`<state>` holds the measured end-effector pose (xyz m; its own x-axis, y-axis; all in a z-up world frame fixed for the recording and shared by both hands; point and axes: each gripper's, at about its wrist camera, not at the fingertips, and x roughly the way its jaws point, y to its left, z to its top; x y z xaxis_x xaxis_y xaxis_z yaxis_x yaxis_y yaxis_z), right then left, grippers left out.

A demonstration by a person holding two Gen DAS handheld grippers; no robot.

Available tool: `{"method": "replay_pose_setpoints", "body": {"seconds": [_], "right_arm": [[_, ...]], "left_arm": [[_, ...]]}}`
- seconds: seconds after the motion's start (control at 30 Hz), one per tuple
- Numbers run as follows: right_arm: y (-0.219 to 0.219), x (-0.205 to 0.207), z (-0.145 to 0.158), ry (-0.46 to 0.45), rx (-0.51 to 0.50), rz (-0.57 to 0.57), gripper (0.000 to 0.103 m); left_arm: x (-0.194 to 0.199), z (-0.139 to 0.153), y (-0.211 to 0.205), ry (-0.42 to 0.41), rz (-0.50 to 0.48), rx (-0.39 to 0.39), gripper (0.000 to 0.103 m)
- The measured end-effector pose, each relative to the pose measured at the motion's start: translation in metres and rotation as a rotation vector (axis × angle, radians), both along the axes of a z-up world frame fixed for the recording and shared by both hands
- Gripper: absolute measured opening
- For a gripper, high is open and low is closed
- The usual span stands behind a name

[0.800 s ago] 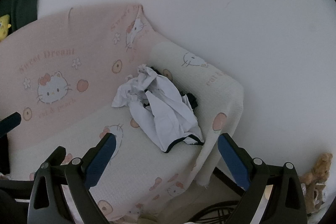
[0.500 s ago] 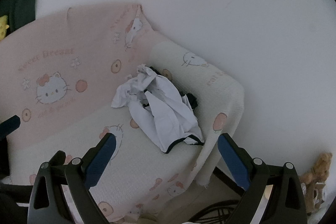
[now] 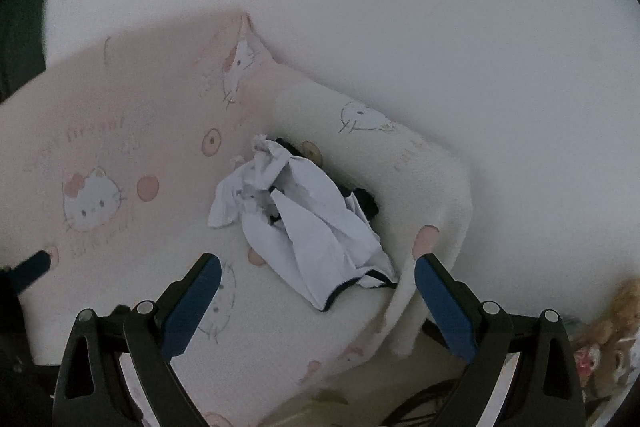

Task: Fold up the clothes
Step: 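Move both grippers toward the crumpled white shirt on the bed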

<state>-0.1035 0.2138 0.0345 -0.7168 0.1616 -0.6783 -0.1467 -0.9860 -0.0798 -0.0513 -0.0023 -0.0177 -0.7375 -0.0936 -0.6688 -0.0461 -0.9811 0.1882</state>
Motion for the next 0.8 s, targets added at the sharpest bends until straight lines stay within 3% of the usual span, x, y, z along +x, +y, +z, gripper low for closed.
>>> {"method": "replay_pose_setpoints", "body": {"seconds": [0.13,0.43,0.63,0.8], "right_arm": [[0.000,-0.016,-0.010,-0.030,-0.002,0.040,0.097],[0.025,-0.065,-0.045,-0.071,-0.035,-0.012,0.097],[0.052,-0.086,-0.101,-0.176,-0.155,-0.029,0.097],[0.089,-0.096,-0.146,-0.234,-0.316,-0.084,0.097]], "left_arm": [[-0.014,-0.010,0.002,0.006,-0.032,-0.006,0.093],[-0.057,-0.044,0.011,-0.016,-0.100,0.030,0.093],[-0.090,-0.083,0.033,-0.065,-0.133,0.022,0.093],[-0.109,-0.117,0.055,-0.112,-0.170,-0.002,0.093]]}}
